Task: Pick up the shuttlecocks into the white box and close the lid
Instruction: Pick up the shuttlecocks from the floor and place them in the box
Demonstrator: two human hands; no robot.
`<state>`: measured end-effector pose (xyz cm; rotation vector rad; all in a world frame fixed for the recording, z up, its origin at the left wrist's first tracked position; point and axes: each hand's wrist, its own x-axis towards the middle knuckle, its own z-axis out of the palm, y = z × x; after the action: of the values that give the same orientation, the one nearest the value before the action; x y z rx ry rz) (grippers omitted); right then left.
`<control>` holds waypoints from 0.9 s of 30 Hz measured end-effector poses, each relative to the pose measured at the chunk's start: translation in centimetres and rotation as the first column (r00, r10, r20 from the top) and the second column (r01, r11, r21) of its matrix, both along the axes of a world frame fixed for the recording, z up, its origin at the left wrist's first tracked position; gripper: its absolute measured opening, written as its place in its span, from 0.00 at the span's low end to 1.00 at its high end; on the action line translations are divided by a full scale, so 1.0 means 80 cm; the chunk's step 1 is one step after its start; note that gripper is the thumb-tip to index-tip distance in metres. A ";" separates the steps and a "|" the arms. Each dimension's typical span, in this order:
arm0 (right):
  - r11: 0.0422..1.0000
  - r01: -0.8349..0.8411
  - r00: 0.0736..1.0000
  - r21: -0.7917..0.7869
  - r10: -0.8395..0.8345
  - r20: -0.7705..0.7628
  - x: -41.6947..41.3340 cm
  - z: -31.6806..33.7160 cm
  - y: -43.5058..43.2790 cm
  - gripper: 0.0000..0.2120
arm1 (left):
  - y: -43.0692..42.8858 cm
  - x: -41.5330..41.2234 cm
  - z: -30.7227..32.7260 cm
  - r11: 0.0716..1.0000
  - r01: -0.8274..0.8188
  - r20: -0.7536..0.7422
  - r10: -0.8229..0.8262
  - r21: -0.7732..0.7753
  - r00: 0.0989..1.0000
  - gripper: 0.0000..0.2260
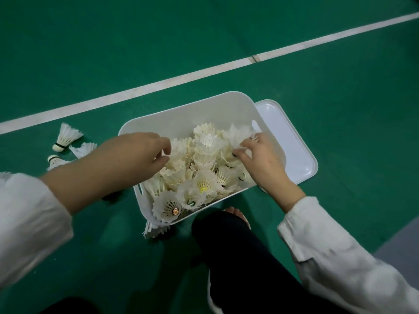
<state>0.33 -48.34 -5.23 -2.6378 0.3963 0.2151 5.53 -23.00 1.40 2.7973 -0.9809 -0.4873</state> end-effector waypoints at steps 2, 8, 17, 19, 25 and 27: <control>0.997 -0.061 0.991 -0.056 0.053 -0.126 0.002 -0.018 0.005 0.14 | 0.010 -0.005 -0.001 0.995 0.067 0.030 -0.069 0.074 0.997 0.10; 0.985 -0.131 0.971 -0.109 0.105 -0.217 0.004 0.005 0.003 0.18 | 0.052 -0.014 0.009 0.964 0.164 0.051 -0.178 0.210 0.983 0.11; 0.684 -0.726 0.687 -0.077 0.727 -0.018 0.013 0.123 0.147 0.12 | 0.179 -0.031 0.016 0.976 -0.178 0.074 0.170 0.126 0.983 0.10; 0.566 -0.822 0.569 -0.053 0.821 -0.050 0.011 0.108 0.197 0.13 | 0.210 -0.044 -0.002 0.953 -0.292 0.081 0.286 0.083 0.955 0.10; 0.396 -0.914 0.405 -0.085 0.892 -0.201 0.026 0.007 0.319 0.14 | 0.284 -0.097 -0.092 0.816 -0.577 -0.065 0.575 -0.032 0.816 0.07; 0.445 -0.893 0.448 -0.063 0.867 -0.220 0.032 -0.026 0.348 0.14 | 0.305 -0.114 -0.118 0.736 -0.674 -0.116 0.666 -0.062 0.737 0.06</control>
<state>2.87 -20.54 -7.28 -2.7224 -1.0640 0.7505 -3.61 1.39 -8.06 2.7410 0.0740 -0.4228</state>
